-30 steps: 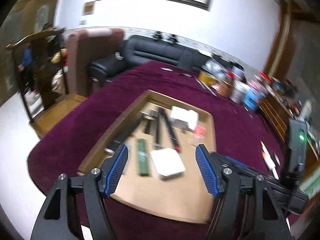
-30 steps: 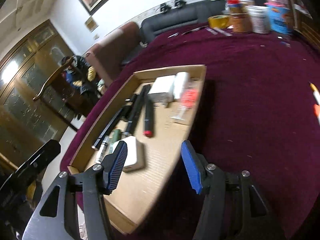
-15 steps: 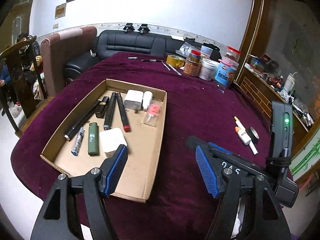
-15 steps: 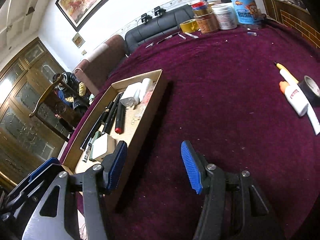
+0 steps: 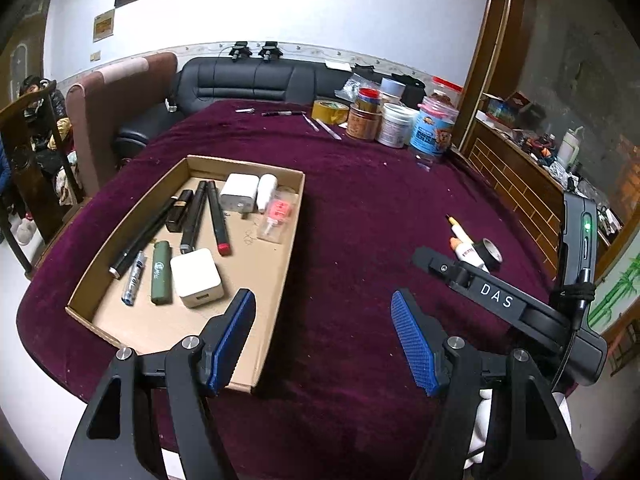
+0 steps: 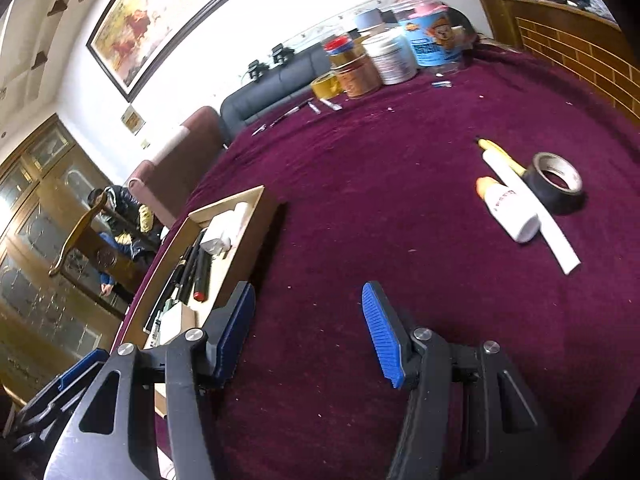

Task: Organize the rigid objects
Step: 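Move both grippers back over the table toward the glue bottle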

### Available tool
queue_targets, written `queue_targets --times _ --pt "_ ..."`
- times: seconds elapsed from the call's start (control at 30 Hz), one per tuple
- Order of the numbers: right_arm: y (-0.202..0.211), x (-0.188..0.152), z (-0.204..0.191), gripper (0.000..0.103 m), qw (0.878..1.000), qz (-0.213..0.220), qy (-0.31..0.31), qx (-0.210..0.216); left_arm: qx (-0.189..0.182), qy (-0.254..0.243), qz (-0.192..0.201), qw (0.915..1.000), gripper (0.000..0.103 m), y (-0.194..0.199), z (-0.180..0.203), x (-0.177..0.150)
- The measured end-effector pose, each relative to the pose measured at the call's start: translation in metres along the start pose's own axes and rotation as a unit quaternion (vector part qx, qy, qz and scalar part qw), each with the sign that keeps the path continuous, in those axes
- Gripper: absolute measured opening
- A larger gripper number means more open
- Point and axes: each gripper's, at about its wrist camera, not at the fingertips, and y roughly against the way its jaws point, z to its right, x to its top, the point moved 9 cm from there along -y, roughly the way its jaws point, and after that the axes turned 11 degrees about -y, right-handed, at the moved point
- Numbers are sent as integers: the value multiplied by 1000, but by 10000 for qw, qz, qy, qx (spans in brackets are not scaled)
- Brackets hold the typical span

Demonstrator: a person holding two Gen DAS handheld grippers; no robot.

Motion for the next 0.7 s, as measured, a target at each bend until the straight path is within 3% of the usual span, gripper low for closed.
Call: queue_targets --times 0.13,0.27,0.33,0.43,0.53,0.6,0.7 --pt "6 3 3 55 10000 17 24 -51 -63 -74 -18 10000 65 2 5 -3" --pt "21 34 26 55 9994 192 -200 -226 -108 -30 -85 9999 65 1 -1 -7" --pt "33 60 48 55 9977 368 -314 -479 -149 11 -155 9998 65 -4 -3 -11" --pt "48 93 83 57 9909 603 -167 -1189 -263 86 -279 9992 66 -15 -1 -16" --pt "49 111 116 57 9817 523 15 -1829 -468 135 -454 9978 66 -29 6 -21" --pt "43 116 131 57 9795 335 -29 -1988 -576 99 -561 9967 66 -36 13 -23" --pt "33 117 133 57 9818 195 -45 -1887 -621 61 -635 9960 66 -40 18 -22"
